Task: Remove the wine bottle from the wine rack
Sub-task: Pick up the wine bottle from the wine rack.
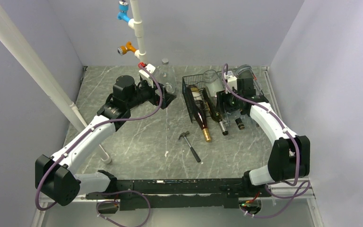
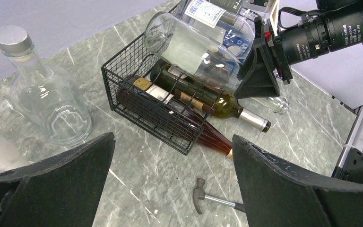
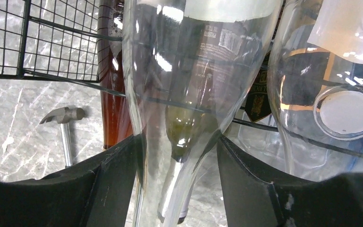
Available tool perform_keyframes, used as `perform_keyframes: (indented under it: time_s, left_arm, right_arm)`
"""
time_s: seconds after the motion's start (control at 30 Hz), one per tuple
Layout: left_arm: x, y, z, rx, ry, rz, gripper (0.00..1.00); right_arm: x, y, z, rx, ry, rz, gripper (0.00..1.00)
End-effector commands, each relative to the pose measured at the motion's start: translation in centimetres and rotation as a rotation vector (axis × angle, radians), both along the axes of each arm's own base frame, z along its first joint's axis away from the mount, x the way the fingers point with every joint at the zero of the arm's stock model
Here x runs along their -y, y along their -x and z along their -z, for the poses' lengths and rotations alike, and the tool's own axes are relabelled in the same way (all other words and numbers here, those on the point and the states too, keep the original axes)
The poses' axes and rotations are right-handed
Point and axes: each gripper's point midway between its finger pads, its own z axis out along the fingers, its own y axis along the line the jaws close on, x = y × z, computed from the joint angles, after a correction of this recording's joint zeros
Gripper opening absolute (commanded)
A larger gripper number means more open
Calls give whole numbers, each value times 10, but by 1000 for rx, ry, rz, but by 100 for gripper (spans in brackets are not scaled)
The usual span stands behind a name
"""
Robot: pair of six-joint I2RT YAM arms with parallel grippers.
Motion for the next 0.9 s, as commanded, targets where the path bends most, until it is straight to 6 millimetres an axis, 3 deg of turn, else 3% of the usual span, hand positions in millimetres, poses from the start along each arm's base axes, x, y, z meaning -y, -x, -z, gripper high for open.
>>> perform_keyframes:
  time_s: [0.0, 0.87]
  left_arm:
    - [0, -2, -14, 46, 6, -8, 100]
    - [0, -2, -15, 45, 7, -10, 100]
  right_arm:
    - [-3, -7, 1, 16, -17, 25, 63]
    - [-6, -7, 26, -47, -8, 55, 57]
